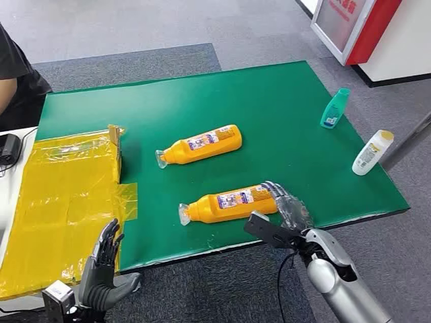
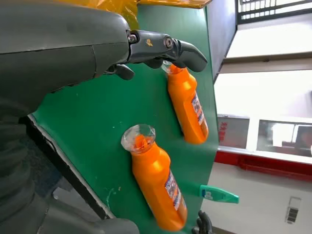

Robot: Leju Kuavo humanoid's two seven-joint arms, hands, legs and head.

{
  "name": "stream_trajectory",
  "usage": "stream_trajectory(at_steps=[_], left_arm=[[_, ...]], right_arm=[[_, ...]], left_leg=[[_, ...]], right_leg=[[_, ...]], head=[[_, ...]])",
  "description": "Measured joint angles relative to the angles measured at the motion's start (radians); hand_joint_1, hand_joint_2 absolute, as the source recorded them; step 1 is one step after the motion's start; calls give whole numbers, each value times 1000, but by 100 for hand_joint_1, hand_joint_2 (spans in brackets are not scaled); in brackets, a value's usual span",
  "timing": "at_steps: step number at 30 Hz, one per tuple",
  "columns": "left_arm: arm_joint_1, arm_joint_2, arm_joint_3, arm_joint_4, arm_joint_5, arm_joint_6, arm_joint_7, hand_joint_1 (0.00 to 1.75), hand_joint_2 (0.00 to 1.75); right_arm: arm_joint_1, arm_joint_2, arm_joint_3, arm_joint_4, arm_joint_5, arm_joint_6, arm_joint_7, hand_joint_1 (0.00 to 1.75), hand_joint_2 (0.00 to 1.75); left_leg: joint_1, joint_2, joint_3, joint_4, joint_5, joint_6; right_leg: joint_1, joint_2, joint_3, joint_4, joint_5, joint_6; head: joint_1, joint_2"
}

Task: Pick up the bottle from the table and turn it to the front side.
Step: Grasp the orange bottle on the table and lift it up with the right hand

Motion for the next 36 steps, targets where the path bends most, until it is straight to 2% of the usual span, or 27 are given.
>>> stream_trajectory(at_steps=[17,36], left_arm=[[-30,4,-7,53,2,9,22,0,175],[-55,11,-33,94,2,9,19,0,175]], right_arm=[[-201,-26,86,214,53,88,41,0,175],[-334,-12,218,423,53,124,42,3,175]], left_leg=[[0,0,0,0,1,0],[0,0,0,0,1,0]], right_leg=[[0,0,0,0,0,0],[0,0,0,0,1,0]], head=[[0,0],[0,0]])
